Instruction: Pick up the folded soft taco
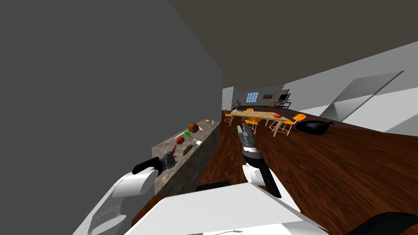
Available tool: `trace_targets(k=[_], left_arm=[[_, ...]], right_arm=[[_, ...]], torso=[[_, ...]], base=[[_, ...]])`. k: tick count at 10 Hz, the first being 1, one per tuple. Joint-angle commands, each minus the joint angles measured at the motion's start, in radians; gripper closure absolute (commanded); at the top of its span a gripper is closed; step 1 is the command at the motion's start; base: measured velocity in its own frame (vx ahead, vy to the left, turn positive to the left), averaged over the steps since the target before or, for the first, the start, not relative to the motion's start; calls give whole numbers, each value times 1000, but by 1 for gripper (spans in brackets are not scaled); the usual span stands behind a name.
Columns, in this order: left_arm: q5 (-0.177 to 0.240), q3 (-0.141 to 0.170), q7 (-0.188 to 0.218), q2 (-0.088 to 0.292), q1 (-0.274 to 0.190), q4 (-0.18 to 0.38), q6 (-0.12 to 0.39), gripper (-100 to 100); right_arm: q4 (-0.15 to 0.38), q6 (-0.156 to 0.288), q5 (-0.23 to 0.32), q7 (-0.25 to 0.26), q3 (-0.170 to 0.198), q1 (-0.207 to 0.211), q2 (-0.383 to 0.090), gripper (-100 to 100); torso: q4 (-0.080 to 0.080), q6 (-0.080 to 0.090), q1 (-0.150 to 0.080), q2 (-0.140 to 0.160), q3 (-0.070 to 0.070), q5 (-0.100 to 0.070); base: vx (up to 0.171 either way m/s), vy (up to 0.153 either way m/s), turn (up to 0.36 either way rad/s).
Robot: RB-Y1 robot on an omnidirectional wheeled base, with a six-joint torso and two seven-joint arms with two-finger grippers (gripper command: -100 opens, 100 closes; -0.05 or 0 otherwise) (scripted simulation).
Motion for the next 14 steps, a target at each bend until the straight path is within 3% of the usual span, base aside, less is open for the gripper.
trace_targets(k=[1,5,7,14], left_arm=[[14,14,15,6,-19,17,50,-100],[45,46,37,19,-50,46,165,-100],[45,46,37,19,-50,46,203,-100],[100,108,67,37,-109,106,399,-100]], right_arm=[[0,0,0,0,0,0,0,0],[0,0,0,0,0,0,0,0],[0,0,0,0,0,0,0,0],[0,0,0,0,0,0,0,0]], torso=[[0,0,0,0,0,0],[0,0,-2,-2,-1,0],[0,0,-2,-2,-1,0],[0,0,-1,-2,-1,0]], base=[[45,-35,-16],[66,-53,-9],[46,-33,1],[64,-41,-9]])
